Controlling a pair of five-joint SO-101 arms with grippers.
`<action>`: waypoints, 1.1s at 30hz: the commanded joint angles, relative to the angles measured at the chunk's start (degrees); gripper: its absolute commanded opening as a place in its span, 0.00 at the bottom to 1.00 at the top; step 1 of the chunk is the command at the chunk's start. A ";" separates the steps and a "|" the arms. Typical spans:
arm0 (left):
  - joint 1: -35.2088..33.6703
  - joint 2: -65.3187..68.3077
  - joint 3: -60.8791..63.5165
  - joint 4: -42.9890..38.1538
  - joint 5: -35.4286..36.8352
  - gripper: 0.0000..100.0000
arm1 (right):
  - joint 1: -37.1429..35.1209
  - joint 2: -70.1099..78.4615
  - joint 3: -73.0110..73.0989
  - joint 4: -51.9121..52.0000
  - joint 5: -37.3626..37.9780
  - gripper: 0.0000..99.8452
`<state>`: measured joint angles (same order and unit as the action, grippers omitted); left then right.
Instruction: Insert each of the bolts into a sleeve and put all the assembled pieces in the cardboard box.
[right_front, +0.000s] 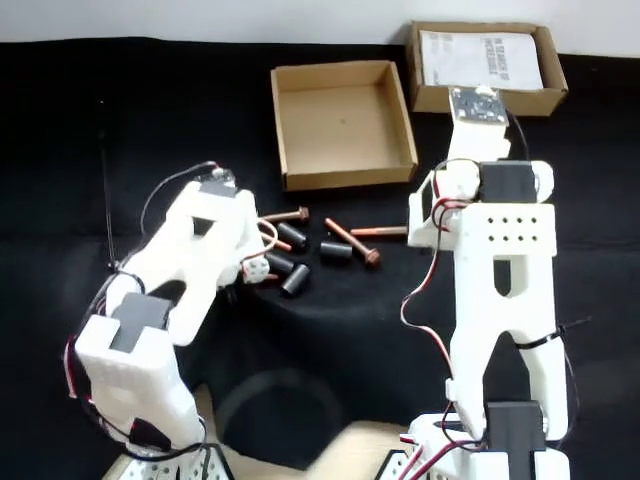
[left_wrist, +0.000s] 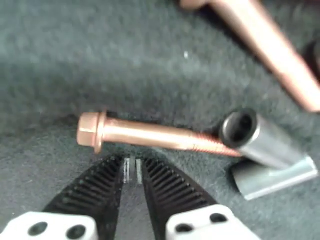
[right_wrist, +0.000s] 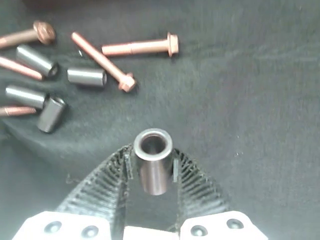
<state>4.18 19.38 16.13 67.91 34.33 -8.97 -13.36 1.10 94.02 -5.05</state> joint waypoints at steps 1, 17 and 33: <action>-1.80 -0.75 -8.31 4.13 0.09 0.01 | -0.48 -2.77 1.36 -0.48 -0.44 0.01; 4.88 -9.98 -8.40 21.27 -0.35 0.01 | -0.57 -2.33 1.89 -3.03 -0.18 0.01; 2.42 -10.77 0.92 4.84 16.44 0.01 | -0.84 -2.15 1.98 -4.26 -0.35 0.01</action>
<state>8.40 11.82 20.35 73.19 45.67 -9.05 -13.54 3.21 90.33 -5.05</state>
